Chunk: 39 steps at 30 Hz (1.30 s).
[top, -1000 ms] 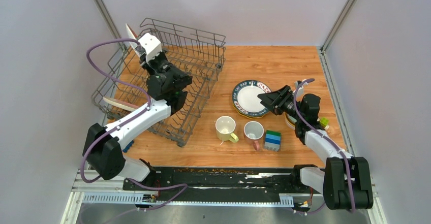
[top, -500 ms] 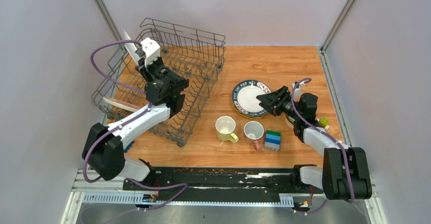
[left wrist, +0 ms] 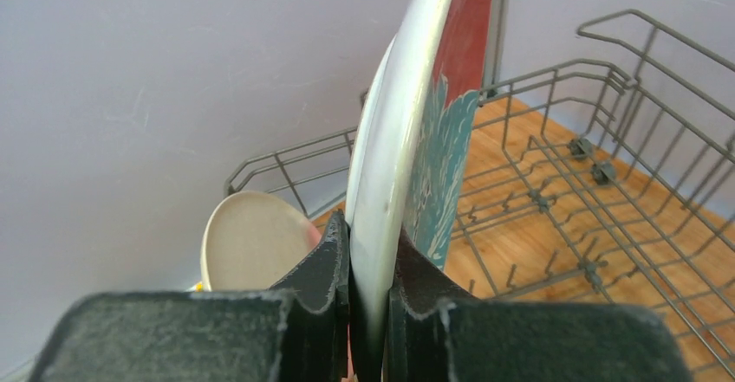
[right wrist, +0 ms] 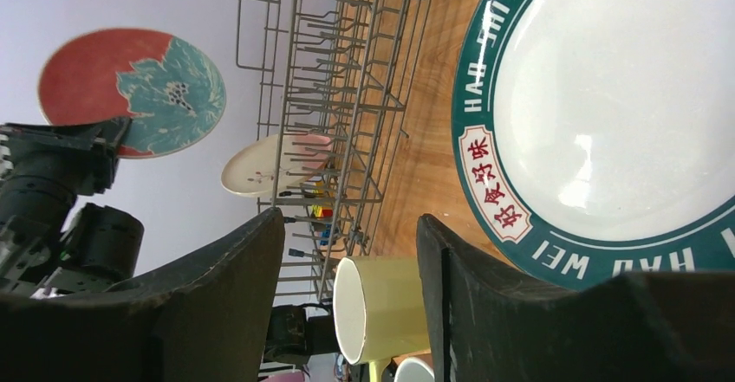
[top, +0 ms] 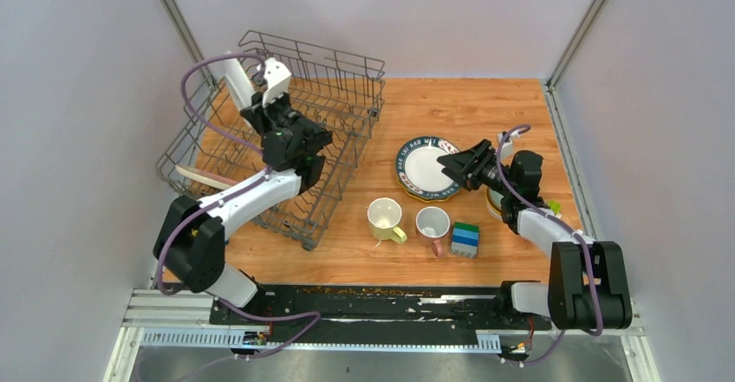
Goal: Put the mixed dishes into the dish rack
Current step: Move the dish rack to the center of the board.
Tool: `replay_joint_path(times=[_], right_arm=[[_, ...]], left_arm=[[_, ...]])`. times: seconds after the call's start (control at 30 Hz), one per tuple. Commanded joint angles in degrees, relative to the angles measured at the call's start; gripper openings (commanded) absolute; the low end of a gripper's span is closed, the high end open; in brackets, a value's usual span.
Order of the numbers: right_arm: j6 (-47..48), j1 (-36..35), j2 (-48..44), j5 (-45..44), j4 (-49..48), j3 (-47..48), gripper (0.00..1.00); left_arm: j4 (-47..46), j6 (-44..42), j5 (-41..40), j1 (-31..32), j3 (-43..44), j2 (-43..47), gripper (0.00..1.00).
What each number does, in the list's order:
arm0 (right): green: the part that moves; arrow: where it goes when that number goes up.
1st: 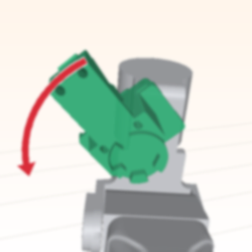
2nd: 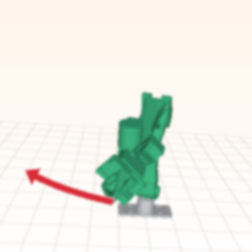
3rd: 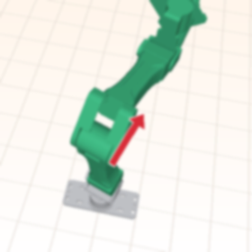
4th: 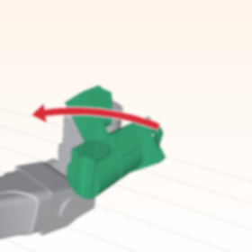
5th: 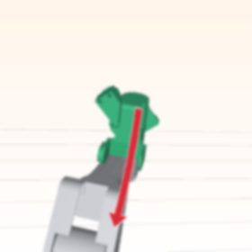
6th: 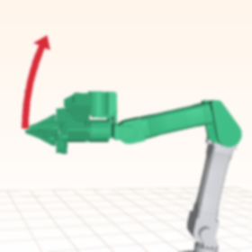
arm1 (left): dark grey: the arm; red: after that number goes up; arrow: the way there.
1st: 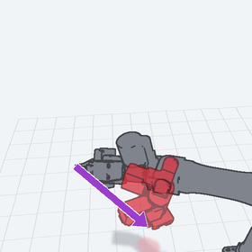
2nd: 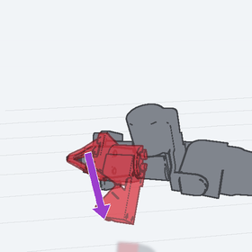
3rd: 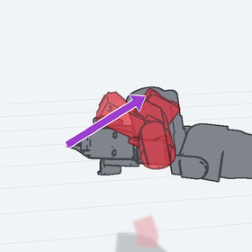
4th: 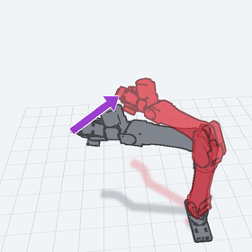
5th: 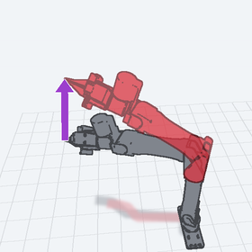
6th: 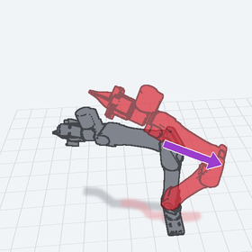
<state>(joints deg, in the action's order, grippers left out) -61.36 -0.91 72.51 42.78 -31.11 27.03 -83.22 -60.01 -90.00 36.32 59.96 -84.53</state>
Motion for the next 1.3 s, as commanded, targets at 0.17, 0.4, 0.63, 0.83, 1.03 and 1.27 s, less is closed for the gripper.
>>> replay_joint_path(times=[0.17,0.4,0.63,0.83,1.03,1.27], right_arm=[[1.05,0.32,2.04,4.00,-4.29,3.21,0.57],[2.74,0.36,-1.15,2.75,-1.00,3.58,0.57],[3.12,0.29,-4.35,1.89,0.96,2.62,0.57],[4.42,0.30,-9.62,-0.16,4.72,1.52,0.57],[5.43,0.30,-13.64,-1.74,9.24,2.34,0.57],[7.40,0.29,-13.46,-3.70,14.18,7.26,0.57]], left_arm=[[-5.40,-19.06,-5.40,13.77,18.01,-10.40,0.00],[-4.70,-16.47,-0.10,25.26,17.72,-6.10,0.00],[69.42,50.00,20.64,33.56,17.09,11.70,0.00],[97.48,71.77,33.60,26.42,18.30,18.86,0.00],[117.56,87.94,56.37,6.69,24.28,20.04,0.00],[131.60,101.27,71.04,-19.36,31.77,13.64,0.00]])
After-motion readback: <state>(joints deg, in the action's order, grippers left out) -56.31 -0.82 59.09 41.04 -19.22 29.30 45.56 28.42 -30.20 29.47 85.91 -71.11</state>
